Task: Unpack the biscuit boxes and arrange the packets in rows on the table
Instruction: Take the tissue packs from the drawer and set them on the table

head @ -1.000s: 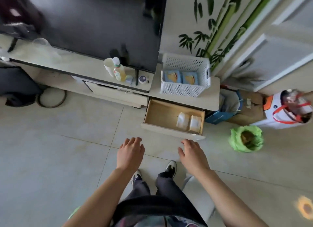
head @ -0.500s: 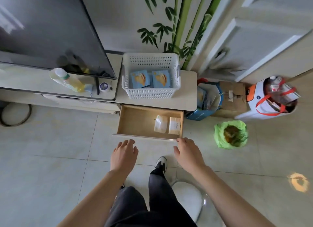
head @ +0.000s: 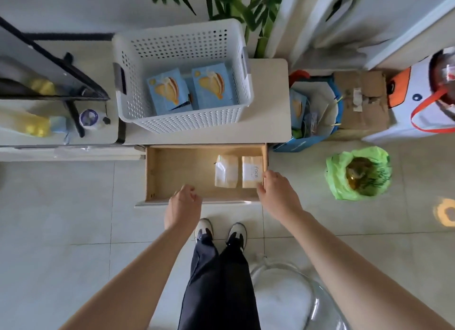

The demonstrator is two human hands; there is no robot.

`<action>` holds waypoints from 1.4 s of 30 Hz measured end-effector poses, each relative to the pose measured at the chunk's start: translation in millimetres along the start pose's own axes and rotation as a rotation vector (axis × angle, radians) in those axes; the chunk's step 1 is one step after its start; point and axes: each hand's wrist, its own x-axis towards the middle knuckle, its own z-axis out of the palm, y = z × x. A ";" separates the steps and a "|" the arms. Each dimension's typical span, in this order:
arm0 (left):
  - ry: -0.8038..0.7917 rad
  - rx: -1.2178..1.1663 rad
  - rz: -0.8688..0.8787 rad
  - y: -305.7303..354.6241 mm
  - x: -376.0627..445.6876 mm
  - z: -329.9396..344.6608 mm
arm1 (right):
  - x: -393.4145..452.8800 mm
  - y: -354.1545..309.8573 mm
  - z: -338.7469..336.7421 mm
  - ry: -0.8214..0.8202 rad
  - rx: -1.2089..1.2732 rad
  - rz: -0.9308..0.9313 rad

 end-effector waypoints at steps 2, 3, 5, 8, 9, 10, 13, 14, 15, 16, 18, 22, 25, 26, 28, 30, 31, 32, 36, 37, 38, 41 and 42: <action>-0.033 0.014 -0.012 -4.4 27.2 25.7 | 27.2 13.2 23.5 0.000 0.052 0.044; -0.050 0.029 -0.018 -6.8 41.6 38.9 | 42.1 20.8 35.7 0.011 0.087 0.075; -0.090 0.033 -0.029 -12.4 68.5 64.1 | 69.7 36.4 60.0 0.033 0.166 0.150; -0.121 0.015 -0.023 -21.5 103.5 99.1 | 106.2 57.2 94.7 0.045 0.246 0.228; -0.127 0.002 -0.023 -24.4 114.4 110.0 | 117.2 63.0 106.1 0.045 0.266 0.250; -0.132 -0.009 -0.025 -27.2 125.9 121.5 | 127.8 68.7 117.5 0.048 0.286 0.271; -0.170 -0.029 -0.068 -34.5 157.3 153.6 | 156.3 82.3 150.8 0.028 0.331 0.320; -0.189 -0.038 -0.081 -36.8 165.7 163.5 | 164.1 86.1 160.2 0.025 0.336 0.323; -0.205 -0.044 -0.088 -38.6 173.4 172.7 | 171.4 89.2 168.4 0.030 0.338 0.321; -0.217 -0.048 -0.096 -39.6 180.0 181.0 | 177.4 91.2 175.3 0.036 0.339 0.321; -0.221 -0.067 -0.114 -41.2 190.4 195.8 | 186.4 92.1 187.4 0.043 0.340 0.322; -0.216 -0.121 -0.156 -43.1 208.2 220.1 | 197.0 89.9 205.2 0.041 0.266 0.278; -0.251 -0.166 -0.236 -44.0 219.3 234.8 | 202.1 91.9 216.7 0.074 0.227 0.291; -0.257 -0.177 -0.259 -44.2 222.5 239.0 | 203.6 92.9 220.6 0.077 0.228 0.304; -0.264 -0.193 -0.286 -44.0 228.1 246.1 | 205.6 94.9 228.3 0.064 0.209 0.300; -0.278 -0.207 -0.302 -43.6 231.9 251.8 | 206.5 96.6 234.6 0.081 0.189 0.240; -0.282 -0.204 -0.301 -44.0 233.0 254.3 | 206.7 97.0 236.9 0.107 0.196 0.208; -0.278 -0.195 -0.294 -44.7 233.8 256.4 | 206.7 96.8 238.5 0.131 0.209 0.188; -0.242 -0.226 -0.299 -51.6 235.1 260.8 | 205.8 96.1 242.3 0.149 0.222 0.217; -0.241 -0.244 -0.319 -53.5 235.5 260.5 | 206.2 96.6 242.9 0.135 0.225 0.261; -0.244 -0.262 -0.343 -55.3 236.1 259.6 | 206.9 97.6 243.3 0.115 0.246 0.314; -0.247 -0.328 -0.418 -58.7 238.4 258.5 | 211.3 100.9 246.7 0.070 0.338 0.432; -0.244 -0.353 -0.441 -59.5 239.1 258.6 | 213.5 101.8 248.1 0.058 0.355 0.457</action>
